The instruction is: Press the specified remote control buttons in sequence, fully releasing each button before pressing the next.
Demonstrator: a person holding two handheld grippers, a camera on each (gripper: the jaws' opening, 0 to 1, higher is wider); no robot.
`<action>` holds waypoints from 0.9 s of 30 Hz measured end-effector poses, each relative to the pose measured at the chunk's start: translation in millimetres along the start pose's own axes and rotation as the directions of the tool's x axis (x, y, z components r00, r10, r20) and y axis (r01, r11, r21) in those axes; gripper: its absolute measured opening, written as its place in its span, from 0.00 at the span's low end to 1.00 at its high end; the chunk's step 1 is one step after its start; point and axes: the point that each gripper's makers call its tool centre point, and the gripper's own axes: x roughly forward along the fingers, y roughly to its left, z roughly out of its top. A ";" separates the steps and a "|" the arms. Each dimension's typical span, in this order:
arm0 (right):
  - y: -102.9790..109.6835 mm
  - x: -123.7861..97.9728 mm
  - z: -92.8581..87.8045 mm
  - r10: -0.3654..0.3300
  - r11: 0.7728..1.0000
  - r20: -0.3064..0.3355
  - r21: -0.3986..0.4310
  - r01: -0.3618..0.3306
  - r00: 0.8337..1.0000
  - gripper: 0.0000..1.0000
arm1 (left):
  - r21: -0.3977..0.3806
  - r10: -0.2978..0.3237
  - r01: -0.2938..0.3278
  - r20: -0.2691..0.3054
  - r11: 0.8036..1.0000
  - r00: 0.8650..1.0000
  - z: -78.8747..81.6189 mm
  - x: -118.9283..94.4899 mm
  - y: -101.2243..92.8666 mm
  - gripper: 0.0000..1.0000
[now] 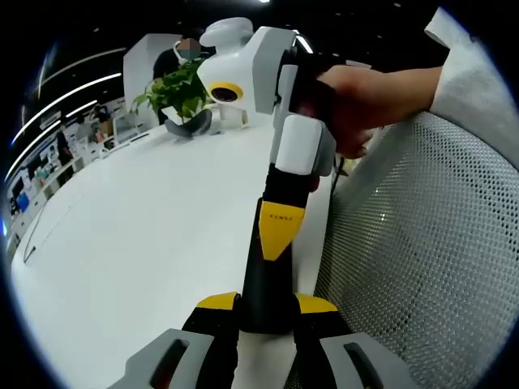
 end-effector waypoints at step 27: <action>-1.6 2.2 2.7 -0.043 0.999 0.015 -0.018 0.043 0.999 0.00 | 0.001 -0.003 0.003 -0.007 1.000 1.000 -0.4 -0.1 -0.2 0.24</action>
